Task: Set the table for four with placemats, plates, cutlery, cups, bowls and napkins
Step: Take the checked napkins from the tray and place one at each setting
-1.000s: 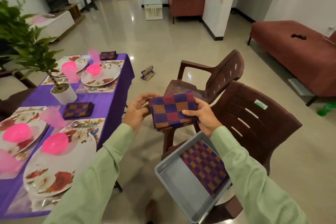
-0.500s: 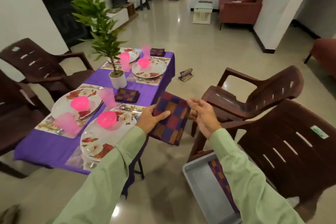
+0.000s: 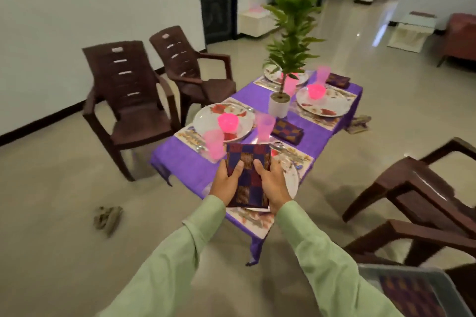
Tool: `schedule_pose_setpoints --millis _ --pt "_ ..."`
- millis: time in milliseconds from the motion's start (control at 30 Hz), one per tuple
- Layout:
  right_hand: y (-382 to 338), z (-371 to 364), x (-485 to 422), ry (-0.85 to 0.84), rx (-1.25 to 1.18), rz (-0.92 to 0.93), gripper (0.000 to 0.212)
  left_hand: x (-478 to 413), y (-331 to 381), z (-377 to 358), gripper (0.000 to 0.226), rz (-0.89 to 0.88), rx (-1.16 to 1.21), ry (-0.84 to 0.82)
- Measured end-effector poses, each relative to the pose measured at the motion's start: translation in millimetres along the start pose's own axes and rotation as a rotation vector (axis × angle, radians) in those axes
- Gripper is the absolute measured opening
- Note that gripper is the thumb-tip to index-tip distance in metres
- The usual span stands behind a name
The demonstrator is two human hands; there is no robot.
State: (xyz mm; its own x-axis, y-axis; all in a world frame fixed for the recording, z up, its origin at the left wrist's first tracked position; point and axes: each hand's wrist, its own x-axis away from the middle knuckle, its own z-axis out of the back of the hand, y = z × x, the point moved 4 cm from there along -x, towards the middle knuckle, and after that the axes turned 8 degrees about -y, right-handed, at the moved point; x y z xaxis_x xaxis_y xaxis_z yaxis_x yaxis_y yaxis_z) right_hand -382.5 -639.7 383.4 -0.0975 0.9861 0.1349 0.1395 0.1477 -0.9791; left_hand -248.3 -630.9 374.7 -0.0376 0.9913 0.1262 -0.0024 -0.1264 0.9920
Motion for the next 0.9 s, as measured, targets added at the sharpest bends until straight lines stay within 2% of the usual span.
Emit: schedule_pose_setpoints --millis 133,267,367,567,900 --pt "4.9 -72.4 -37.6 -0.149 0.05 0.025 0.02 -13.4 1.6 71.7 0.023 -0.014 0.018 0.126" --pt "5.6 -130.2 -82.7 -0.266 0.065 0.026 0.023 -39.9 10.9 133.3 0.014 -0.028 0.038 0.236" --pt "2.7 -169.7 -124.1 -0.321 0.072 0.039 0.025 -71.0 17.0 175.5 0.024 -0.025 0.034 0.302" --pt "-7.1 -237.3 -213.7 -0.396 0.055 0.033 0.025 -139.6 46.6 238.0 0.03 0.012 0.055 0.343" --pt "-27.8 -335.7 -352.8 -0.511 0.059 0.007 0.031 -276.5 80.0 347.3 0.021 -0.04 -0.007 0.4"
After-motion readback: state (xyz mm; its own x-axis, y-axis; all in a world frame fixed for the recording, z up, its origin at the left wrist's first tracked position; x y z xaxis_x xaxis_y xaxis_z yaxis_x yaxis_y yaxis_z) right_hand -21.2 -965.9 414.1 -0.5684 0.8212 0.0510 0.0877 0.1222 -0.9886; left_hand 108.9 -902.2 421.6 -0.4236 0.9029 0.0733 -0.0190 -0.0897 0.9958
